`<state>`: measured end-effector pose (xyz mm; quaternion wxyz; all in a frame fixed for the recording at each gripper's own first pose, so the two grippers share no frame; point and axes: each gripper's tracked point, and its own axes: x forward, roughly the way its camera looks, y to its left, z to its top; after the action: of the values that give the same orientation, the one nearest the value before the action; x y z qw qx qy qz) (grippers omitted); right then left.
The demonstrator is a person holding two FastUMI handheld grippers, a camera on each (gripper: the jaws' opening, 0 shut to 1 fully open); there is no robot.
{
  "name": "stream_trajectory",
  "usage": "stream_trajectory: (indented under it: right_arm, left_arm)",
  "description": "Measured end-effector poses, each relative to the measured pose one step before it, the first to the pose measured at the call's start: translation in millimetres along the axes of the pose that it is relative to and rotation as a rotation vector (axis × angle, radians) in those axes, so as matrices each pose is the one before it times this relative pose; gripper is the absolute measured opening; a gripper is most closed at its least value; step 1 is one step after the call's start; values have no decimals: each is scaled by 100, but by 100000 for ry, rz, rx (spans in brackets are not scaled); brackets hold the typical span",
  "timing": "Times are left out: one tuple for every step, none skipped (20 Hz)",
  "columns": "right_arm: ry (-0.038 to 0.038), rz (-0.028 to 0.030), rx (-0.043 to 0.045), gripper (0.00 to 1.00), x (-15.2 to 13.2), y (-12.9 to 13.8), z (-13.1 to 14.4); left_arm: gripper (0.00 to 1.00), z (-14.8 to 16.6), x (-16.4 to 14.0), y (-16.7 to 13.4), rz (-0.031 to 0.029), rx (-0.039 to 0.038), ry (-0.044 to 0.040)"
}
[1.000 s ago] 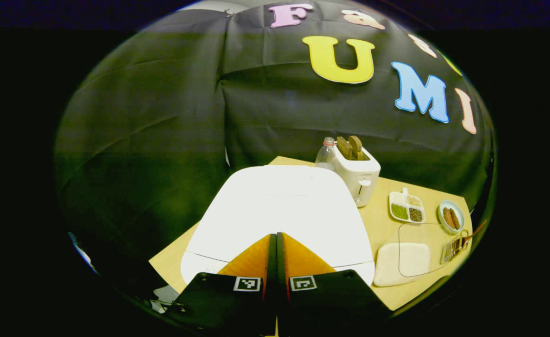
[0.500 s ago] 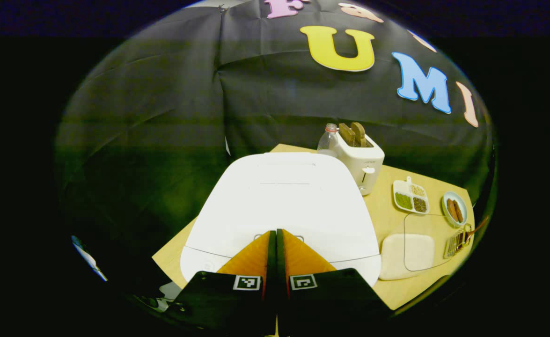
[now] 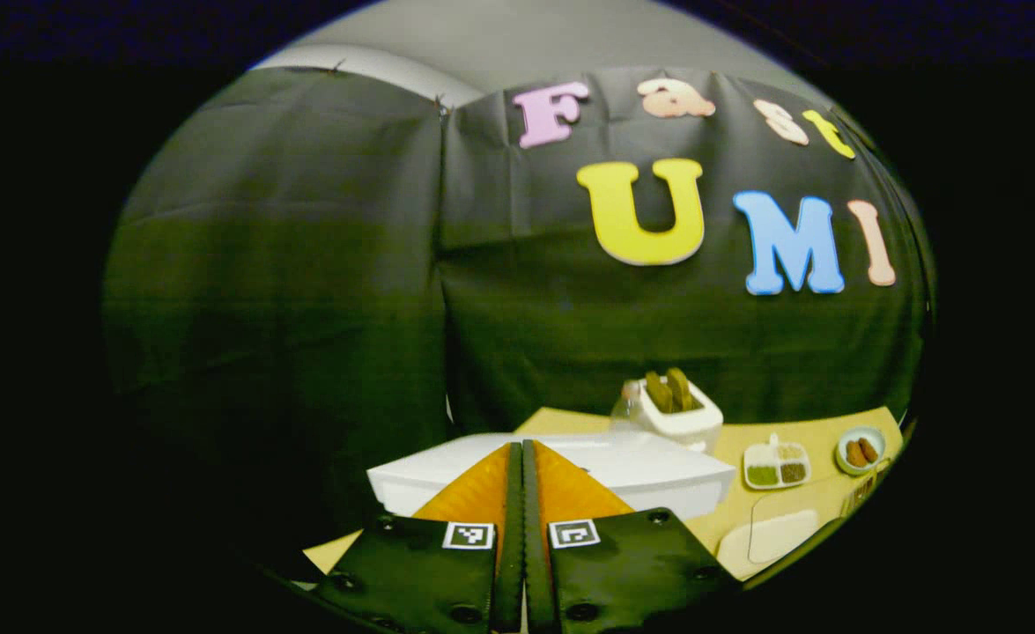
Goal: Close the left gripper, press the button to open the rice cooker; take a wooden spoon from the chopstick holder with the right hand, scoop a spoonful of rice and pour it into the rice cooker, then put the wooden spoon back into the chopstick holder.
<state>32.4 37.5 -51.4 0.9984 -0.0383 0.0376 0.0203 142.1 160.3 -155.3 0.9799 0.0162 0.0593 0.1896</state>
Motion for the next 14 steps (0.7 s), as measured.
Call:
stream_trajectory:
  right_arm:
    - [-129,249,-475,96,30,-2,-15]
    - [-116,-774,126,96,-63,-264,190]
    - [-868,-188,1196,96,65,-159,261]
    - [-111,-411,1175,96,8,-108,-33]
    - [393,-210,610,96,44,-160,-94]
    - [261,-399,315,96,-30,-172,-203]
    - [-77,-241,293,96,-95,-256,39]
    - [-563,-512,381,96,-64,-227,50]
    - [-173,-276,250,96,-95,-279,-4]
    - [-241,-403,251,96,-19,-241,-185]
    - [-60,-220,228,96,-25,-234,-137]
    - [447,-471,193,96,-55,-303,-381]
    - [339,-143,294,96,21,-269,-339]
    - [364,-315,569,96,-35,-108,-284]
  left_arm:
    - [9,2880,-1152,-1002,-2602,668,-6110]
    - [11,2395,-1201,-642,-1829,235,-5104]
    - [14,2226,-1259,-771,-4278,-1027,-4595]
    - [31,2094,-1189,-1739,-6399,-1732,-4603]
    - [48,1036,-1116,-1665,-4916,-1116,-1360]
    - [66,1041,-1144,-1276,-3823,-1135,1130]
    - [83,-222,-571,-463,-1486,-657,1198]
    - [100,101,-1361,-367,-1018,-774,322]
    - [100,373,-1444,-91,-953,-1057,-345]
    - [100,585,-1072,-144,-512,-1026,-793]
    - [100,600,-947,-248,-1192,-902,-1152]
    - [100,512,-807,-334,-1208,-922,-25]
    - [100,-148,-464,-411,-1537,-1142,513]
    - [100,-48,-600,-460,-1434,-1125,1225]
